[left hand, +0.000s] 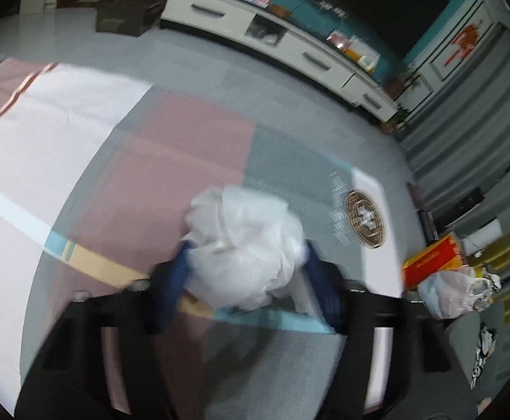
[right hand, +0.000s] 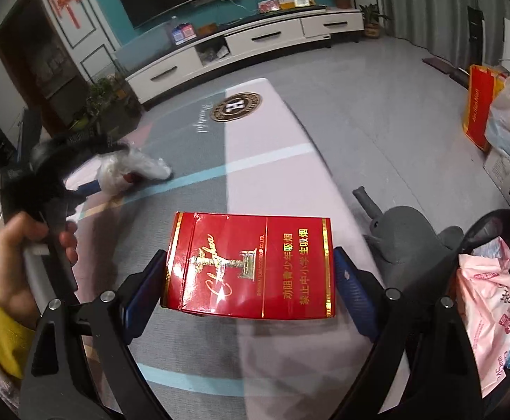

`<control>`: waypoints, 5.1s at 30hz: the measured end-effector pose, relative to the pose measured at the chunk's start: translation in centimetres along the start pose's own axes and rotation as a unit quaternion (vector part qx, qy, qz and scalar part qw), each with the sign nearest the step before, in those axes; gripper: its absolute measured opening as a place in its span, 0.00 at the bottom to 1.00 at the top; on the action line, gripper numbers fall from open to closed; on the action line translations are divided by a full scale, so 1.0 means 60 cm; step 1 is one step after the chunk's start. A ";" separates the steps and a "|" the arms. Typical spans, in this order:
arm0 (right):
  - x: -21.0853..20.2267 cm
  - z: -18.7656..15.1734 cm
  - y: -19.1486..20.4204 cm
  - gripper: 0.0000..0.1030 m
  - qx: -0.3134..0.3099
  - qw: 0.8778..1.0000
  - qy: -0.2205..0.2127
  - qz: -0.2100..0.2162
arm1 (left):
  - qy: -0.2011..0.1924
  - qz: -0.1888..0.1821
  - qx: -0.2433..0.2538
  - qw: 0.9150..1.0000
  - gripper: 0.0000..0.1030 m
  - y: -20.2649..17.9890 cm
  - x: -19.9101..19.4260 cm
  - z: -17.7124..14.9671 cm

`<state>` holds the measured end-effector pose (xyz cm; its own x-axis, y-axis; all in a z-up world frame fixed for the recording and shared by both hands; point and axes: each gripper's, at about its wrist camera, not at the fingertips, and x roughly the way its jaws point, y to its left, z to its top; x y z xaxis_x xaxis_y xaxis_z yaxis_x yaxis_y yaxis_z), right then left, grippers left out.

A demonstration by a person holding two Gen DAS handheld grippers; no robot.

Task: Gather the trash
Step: 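Grasp the red cigarette box with the right tool while the left tool grasps the white plastic bag, then carry the red box and white plastic bag over the black bin, then open both tools to drop the red box and white bag into the bin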

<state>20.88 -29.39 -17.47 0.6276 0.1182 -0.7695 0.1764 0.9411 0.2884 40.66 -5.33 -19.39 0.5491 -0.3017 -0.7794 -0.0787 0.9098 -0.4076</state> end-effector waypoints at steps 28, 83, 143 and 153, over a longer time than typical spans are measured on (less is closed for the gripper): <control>-0.197 -0.109 -0.046 0.87 -0.020 0.998 -0.059 -0.032 | -0.046 0.010 0.248 0.968 0.23 -0.042 -0.337 -0.342; -0.310 -0.156 -0.374 0.87 0.178 0.979 -0.091 -0.049 | -0.021 -0.122 0.421 0.899 0.29 -0.425 -0.331 -0.530; -0.222 -0.128 -0.410 0.88 0.240 0.968 -0.016 -0.075 | 0.037 -0.089 0.463 0.881 0.44 -0.494 -0.170 -0.576; -0.212 -0.124 -0.409 0.88 0.247 0.966 -0.006 -0.078 | 0.036 -0.095 0.467 0.878 0.58 -0.489 -0.175 -0.578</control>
<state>2.93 -51.63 -19.03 0.5733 -0.0189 -0.8191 0.6072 0.6810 0.4093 8.35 -38.74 -15.73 0.4218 -0.4607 -0.7809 0.7447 0.6673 0.0085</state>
